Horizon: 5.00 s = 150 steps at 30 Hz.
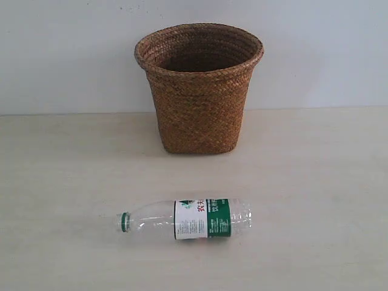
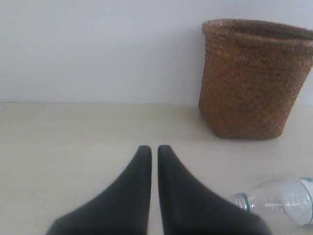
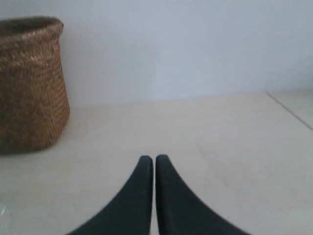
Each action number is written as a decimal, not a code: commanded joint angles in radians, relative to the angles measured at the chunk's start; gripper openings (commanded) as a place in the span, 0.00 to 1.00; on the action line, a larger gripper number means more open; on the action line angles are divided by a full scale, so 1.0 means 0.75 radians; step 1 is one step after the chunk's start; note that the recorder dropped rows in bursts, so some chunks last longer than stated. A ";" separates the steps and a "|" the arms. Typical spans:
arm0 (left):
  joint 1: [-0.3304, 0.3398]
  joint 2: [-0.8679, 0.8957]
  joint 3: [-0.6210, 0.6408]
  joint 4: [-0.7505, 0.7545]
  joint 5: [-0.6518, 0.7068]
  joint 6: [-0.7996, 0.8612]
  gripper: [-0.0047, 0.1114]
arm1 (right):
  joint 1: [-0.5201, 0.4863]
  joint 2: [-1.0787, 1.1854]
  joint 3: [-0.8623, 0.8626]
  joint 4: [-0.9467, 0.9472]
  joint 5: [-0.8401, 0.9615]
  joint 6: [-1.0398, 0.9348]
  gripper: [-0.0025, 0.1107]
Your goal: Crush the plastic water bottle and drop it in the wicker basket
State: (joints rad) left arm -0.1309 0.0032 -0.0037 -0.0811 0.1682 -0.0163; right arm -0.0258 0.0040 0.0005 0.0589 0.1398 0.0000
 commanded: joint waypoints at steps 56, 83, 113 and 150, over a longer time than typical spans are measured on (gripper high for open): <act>-0.144 2.181 -1.712 -0.297 1.114 1.416 0.07 | 0.264 2.063 -1.572 0.606 1.132 -0.994 0.02; -0.320 2.637 -1.725 -0.396 1.030 1.841 0.66 | 0.484 2.450 -1.662 0.606 0.900 -1.017 0.02; -0.321 2.736 -1.725 -0.405 1.023 1.948 0.07 | 0.484 2.465 -1.742 0.607 0.973 -0.936 0.02; -0.321 2.736 -1.725 -0.463 0.992 1.922 0.07 | 0.606 2.751 -1.920 0.530 1.028 -0.743 0.02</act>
State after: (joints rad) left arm -0.3717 2.0570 -1.2901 -0.3959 0.9543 1.4566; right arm 0.4289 2.1234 -1.4068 0.4751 0.8476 -0.5602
